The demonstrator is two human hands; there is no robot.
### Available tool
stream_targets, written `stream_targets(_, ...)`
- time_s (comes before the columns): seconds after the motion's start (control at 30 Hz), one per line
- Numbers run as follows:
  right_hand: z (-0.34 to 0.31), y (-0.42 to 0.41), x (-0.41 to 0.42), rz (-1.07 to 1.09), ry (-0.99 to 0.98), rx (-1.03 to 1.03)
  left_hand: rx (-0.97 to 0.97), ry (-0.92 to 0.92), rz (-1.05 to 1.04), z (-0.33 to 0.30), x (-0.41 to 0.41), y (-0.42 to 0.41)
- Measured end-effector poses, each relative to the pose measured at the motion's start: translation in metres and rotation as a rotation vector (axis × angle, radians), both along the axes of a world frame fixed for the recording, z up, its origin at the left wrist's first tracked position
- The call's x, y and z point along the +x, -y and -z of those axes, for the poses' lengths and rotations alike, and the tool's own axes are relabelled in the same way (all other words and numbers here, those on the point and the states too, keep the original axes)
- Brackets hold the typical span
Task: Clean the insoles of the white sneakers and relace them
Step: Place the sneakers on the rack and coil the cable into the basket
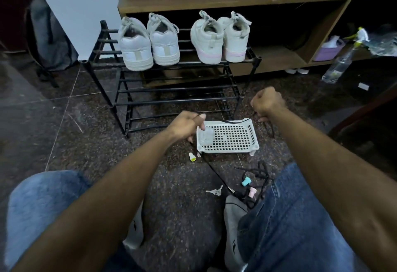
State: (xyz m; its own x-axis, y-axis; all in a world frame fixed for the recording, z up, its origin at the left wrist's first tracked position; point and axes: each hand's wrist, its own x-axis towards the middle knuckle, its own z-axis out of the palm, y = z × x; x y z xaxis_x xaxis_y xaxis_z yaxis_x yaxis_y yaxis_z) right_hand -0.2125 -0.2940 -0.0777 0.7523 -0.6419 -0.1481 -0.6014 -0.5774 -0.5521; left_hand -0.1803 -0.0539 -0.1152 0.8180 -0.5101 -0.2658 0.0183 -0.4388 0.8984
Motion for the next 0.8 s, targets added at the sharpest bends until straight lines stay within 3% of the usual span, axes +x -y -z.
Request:
stream_targets(0.17,-0.011,0.001,0.0,-0.068,-0.045,-0.123,-0.047,0.097,0.025,-0.039,0.008,0.024)
stream_targets(0.37,-0.02,-0.006,0.0,-0.255,-0.163,-0.156,0.036,0.242,0.124,-0.067,0.02,0.032)
stream_targets(0.43,-0.025,-0.016,0.001,-0.385,-0.124,-0.023,0.054,0.305,0.122,-0.074,0.023,0.033)
stream_targets(0.53,-0.034,-0.04,-0.003,-0.586,-0.066,0.424,0.07,0.408,0.117,-0.087,0.027,0.034)
stream_targets(0.6,-0.042,-0.054,-0.005,-0.671,-0.028,0.592,0.064,0.448,0.119,-0.094,0.031,0.033)
stream_targets(0.8,-0.047,-0.063,0.001,-0.633,0.095,0.518,0.056,0.492,0.077,-0.105,0.04,0.022)
